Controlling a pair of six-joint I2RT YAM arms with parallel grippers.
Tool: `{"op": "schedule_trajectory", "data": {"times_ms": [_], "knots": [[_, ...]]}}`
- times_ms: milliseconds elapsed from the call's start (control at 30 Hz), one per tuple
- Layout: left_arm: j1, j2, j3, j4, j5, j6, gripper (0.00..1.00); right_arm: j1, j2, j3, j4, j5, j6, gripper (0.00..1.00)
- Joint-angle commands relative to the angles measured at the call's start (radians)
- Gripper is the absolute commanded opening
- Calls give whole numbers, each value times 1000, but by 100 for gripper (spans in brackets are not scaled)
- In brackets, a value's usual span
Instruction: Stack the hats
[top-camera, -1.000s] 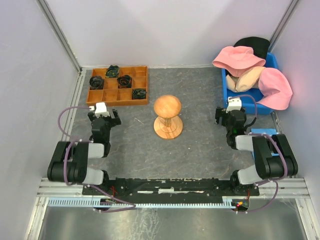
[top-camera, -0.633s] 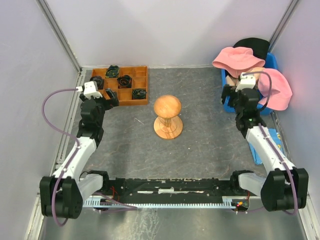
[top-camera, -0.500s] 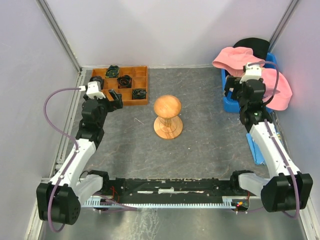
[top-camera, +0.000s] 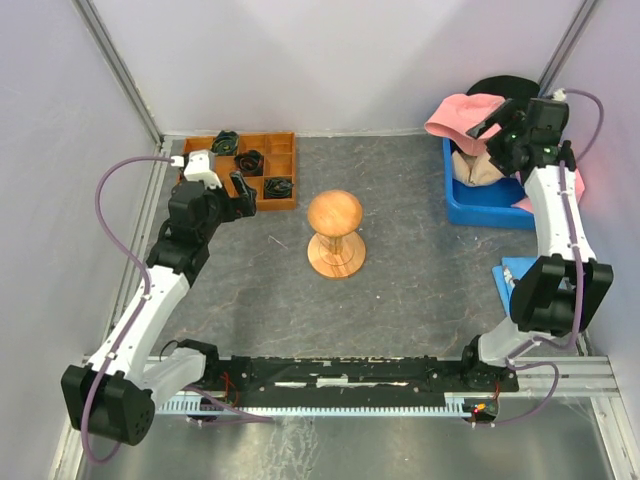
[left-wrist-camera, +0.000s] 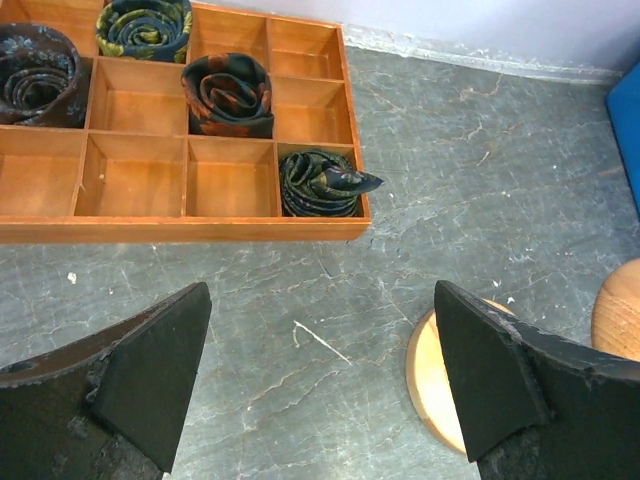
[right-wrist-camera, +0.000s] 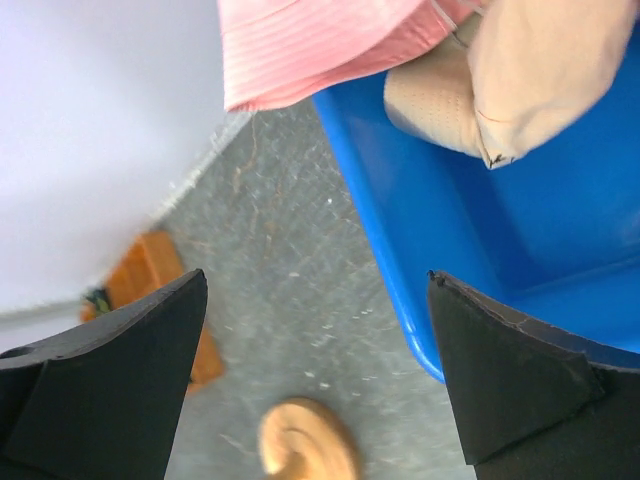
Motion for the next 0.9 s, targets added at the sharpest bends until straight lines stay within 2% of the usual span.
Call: {"op": "schedule_trajectory", "data": {"times_ms": [0,200,400,600,867], "knots": [[1,-30,26,-31,22,0,99,-42,50,55,-2,-83,380,99],[0,6,59,-29,72,-10,99,-55,147,37,139,-80,527,98],[-2,95,136,-11,138,-54,99,-56,271,85,230,-2,595,97],[-19,121,172,23,104,-68,99,-56,432,178,366,49,643,96],[-23,206,204,13,125,-82,99,-52,634,370,409,81,644,92]]}}
